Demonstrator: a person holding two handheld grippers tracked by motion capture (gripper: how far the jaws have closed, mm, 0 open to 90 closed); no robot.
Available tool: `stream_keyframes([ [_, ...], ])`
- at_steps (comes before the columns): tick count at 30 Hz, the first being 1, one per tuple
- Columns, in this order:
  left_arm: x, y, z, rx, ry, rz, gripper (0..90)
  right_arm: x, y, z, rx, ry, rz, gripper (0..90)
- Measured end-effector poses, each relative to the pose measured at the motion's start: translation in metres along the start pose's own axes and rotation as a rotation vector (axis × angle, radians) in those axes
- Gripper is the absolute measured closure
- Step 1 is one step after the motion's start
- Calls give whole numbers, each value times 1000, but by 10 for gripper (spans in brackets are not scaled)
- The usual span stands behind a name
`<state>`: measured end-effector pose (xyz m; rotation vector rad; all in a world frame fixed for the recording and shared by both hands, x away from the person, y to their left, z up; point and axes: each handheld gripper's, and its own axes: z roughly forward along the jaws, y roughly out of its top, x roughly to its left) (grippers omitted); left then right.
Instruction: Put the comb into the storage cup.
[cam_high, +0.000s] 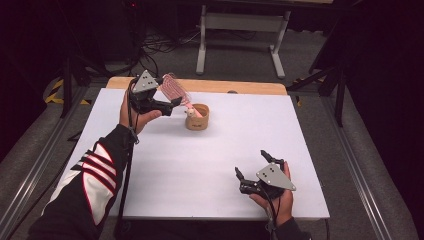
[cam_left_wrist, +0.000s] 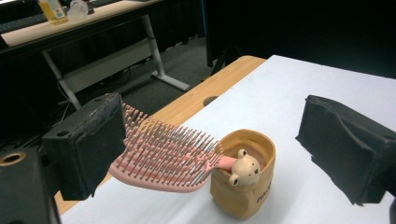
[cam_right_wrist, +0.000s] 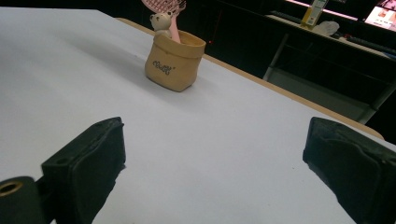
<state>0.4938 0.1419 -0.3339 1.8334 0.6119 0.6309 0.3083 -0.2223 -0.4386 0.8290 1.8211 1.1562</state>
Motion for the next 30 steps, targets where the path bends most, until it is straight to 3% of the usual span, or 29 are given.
stream_keyframes([
  [30,-17,2,-20,-16,-34,68,86,2,0,0,-3,-1,-5,65],
])
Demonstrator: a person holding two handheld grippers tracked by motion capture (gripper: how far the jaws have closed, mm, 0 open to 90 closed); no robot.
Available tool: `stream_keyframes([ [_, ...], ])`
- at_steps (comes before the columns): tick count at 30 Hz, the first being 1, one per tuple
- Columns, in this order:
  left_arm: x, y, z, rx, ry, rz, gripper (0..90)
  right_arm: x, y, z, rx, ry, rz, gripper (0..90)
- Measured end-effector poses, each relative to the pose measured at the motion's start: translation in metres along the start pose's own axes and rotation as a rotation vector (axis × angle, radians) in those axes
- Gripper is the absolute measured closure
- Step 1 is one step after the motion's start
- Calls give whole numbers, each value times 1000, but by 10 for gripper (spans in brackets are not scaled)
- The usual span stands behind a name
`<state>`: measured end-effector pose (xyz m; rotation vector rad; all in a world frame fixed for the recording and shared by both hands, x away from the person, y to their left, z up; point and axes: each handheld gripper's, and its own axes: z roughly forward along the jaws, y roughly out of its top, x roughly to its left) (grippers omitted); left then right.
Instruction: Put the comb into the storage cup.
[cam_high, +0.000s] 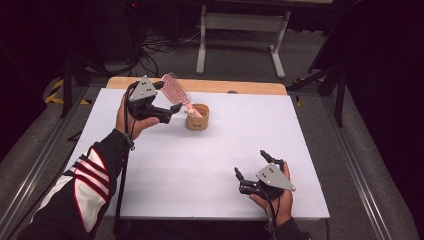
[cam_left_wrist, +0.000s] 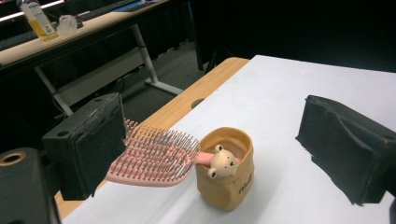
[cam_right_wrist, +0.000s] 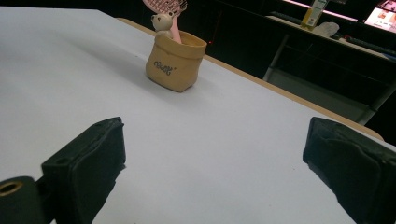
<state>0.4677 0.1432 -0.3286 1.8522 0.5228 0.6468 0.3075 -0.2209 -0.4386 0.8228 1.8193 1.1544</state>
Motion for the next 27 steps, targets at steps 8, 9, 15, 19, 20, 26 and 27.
stream_keyframes([
  [8,-4,-4,-5,-3,-2,12,81,0,0,0,0,-1,1,65],
  [9,-4,-5,-7,-5,-3,16,81,0,0,0,0,-1,0,65],
  [15,-7,-8,-16,-7,-6,31,80,1,0,0,-2,-1,1,65],
  [19,-10,-10,-22,-16,-12,39,77,1,1,0,-2,-2,-2,65],
  [20,-11,-10,-23,-14,-11,43,77,1,1,0,-3,0,-1,65],
  [26,-16,-12,-29,-19,-18,58,73,2,1,-1,-5,-1,-3,65],
  [27,-17,-12,-29,-23,-19,60,74,2,1,-1,-5,-1,-3,65],
])
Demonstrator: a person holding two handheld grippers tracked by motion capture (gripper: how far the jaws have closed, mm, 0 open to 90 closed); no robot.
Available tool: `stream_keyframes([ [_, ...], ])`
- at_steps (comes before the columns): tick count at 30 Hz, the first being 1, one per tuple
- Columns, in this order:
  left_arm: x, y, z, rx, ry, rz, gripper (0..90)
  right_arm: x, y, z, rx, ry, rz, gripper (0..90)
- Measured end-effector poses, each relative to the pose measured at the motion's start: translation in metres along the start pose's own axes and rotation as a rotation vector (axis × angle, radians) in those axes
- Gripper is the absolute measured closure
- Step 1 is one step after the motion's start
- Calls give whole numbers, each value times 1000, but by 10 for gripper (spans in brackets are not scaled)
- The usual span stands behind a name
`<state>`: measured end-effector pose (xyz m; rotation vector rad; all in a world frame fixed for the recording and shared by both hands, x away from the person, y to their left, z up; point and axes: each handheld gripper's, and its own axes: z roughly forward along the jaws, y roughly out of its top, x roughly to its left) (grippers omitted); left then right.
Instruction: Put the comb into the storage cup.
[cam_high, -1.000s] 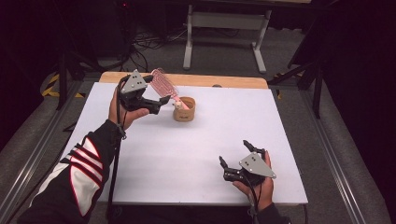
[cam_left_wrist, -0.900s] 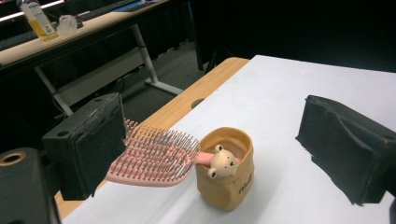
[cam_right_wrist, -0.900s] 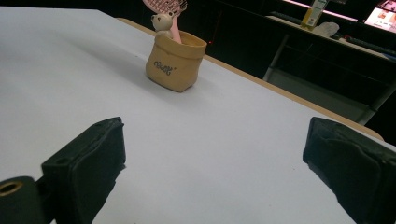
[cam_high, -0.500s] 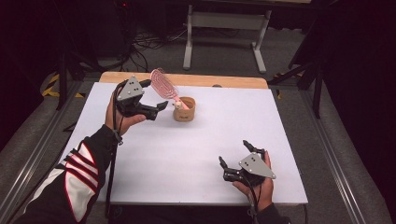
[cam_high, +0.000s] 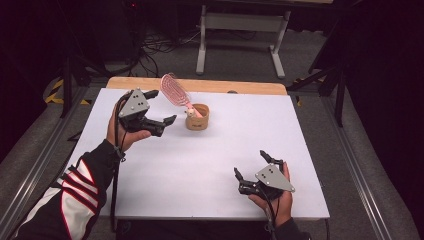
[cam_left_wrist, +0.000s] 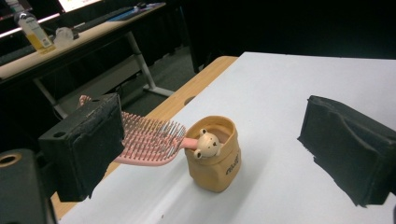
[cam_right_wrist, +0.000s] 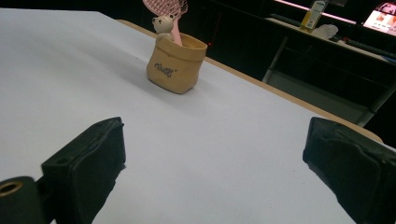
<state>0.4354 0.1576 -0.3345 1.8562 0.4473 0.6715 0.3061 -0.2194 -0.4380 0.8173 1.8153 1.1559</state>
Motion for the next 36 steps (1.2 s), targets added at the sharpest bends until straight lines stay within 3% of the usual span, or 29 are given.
stream_keyframes([
  [6,-6,-1,-4,7,-8,29,70,0,0,0,-2,-4,-3,65],
  [15,-16,-6,-10,-2,-25,30,69,1,1,-1,-6,-5,-7,65],
  [28,-28,-15,-24,-18,-6,58,57,2,2,-2,-14,-7,-9,65],
  [36,-32,-21,-33,-38,-8,44,54,3,2,-2,-13,-5,-18,65],
])
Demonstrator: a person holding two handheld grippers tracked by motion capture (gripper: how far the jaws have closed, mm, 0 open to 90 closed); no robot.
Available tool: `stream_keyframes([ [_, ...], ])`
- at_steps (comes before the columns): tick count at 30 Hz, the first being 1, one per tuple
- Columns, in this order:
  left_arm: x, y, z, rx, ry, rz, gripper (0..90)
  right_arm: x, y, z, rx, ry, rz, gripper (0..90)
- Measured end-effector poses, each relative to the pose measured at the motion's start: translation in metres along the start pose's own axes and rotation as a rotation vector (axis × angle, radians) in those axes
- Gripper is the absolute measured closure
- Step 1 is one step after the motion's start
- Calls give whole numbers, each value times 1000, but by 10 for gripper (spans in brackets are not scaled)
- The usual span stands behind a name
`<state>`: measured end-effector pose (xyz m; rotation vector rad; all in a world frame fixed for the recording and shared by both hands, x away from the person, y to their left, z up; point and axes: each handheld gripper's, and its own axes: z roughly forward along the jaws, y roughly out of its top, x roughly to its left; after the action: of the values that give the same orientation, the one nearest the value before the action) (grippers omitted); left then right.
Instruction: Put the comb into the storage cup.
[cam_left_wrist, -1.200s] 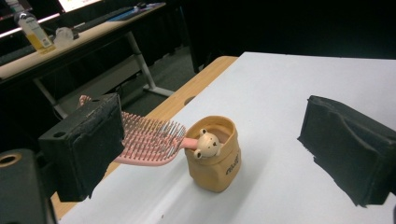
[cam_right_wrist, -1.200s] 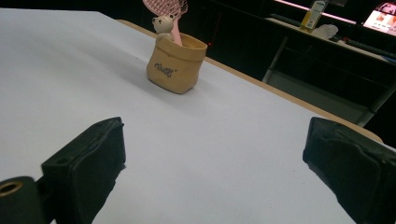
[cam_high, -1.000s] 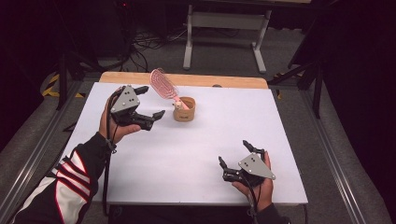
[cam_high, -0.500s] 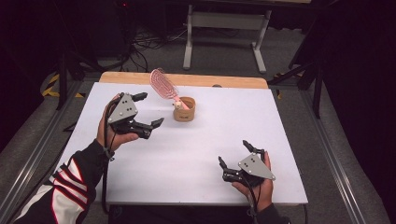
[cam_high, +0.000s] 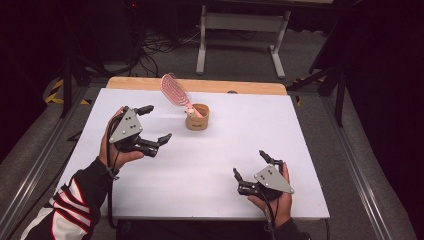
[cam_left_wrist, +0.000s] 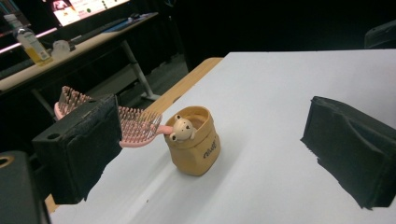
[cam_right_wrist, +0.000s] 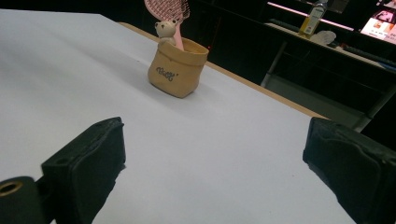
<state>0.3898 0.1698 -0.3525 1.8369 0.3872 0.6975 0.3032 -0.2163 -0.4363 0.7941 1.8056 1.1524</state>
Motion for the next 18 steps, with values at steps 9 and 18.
stream_keyframes([
  [9,-5,-11,-8,0,20,10,52,1,0,0,0,-1,-5,64],
  [18,-12,-24,-11,0,6,0,52,2,0,1,0,-1,-6,64],
])
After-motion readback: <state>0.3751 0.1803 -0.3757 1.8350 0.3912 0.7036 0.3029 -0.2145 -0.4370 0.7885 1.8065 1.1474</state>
